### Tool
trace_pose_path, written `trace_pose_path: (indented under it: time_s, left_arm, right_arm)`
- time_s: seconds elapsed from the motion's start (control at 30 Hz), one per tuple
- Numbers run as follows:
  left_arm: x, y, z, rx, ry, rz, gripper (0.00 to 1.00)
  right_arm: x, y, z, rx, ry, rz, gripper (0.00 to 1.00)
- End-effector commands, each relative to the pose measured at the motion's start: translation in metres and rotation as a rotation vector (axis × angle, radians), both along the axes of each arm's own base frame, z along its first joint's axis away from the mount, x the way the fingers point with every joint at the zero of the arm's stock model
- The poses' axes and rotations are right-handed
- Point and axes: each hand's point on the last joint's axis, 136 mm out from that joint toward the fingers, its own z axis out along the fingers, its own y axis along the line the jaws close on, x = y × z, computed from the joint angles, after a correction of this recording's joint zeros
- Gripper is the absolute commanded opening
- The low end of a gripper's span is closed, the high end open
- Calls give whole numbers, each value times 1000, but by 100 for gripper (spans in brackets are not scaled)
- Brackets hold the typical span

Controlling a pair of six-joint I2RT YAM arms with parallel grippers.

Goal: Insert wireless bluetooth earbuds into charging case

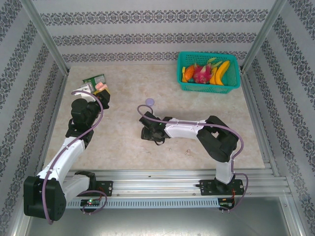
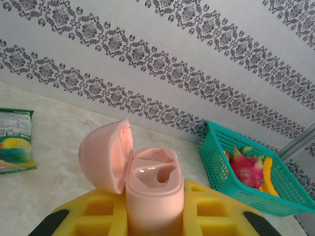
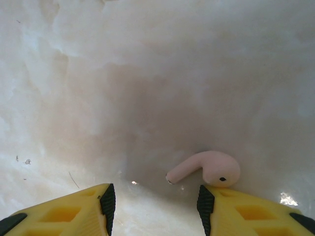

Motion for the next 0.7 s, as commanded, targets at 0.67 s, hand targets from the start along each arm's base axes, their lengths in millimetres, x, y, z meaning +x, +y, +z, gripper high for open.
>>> trace_pose_path:
  time_s: [0.67]
  left_arm:
    - [-3, -5, -7, -25, 9, -15, 0]
  right_arm:
    - [25, -56, 23, -204, -70, -41, 52]
